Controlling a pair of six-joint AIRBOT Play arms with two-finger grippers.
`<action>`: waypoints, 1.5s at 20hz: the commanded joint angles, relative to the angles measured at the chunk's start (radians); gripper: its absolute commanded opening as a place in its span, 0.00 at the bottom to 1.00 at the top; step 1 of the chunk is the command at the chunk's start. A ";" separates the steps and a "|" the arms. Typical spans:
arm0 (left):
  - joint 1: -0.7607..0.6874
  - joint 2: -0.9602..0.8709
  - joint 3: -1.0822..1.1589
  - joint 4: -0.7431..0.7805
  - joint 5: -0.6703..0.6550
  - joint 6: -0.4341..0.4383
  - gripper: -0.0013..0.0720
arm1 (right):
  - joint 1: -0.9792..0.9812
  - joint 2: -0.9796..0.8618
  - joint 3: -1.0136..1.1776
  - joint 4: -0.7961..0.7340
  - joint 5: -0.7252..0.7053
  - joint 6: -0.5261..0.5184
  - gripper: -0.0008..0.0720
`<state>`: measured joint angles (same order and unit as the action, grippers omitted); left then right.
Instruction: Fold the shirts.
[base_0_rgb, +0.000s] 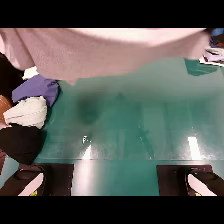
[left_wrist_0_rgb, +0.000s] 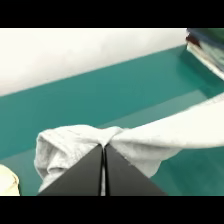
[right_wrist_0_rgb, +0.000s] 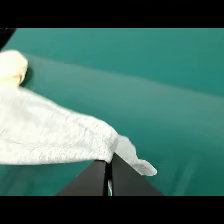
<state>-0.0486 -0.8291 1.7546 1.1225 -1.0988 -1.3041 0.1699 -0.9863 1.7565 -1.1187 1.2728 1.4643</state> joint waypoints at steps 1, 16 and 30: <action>-0.001 0.060 0.010 -0.018 -0.058 -0.001 0.04 | -0.071 0.051 0.075 -0.008 0.053 0.002 0.03; -0.062 0.017 -1.107 -0.076 -0.149 0.003 0.05 | 0.152 -0.063 -0.570 -0.157 0.140 0.091 0.03; 0.047 -0.251 -0.906 -0.103 -0.074 0.015 0.79 | 0.151 -0.057 -0.586 -0.157 0.097 0.091 0.03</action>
<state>-0.0067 -0.9733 0.8421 1.0626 -1.1103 -1.3308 0.3195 -1.0443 1.1717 -1.2751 1.3842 1.5547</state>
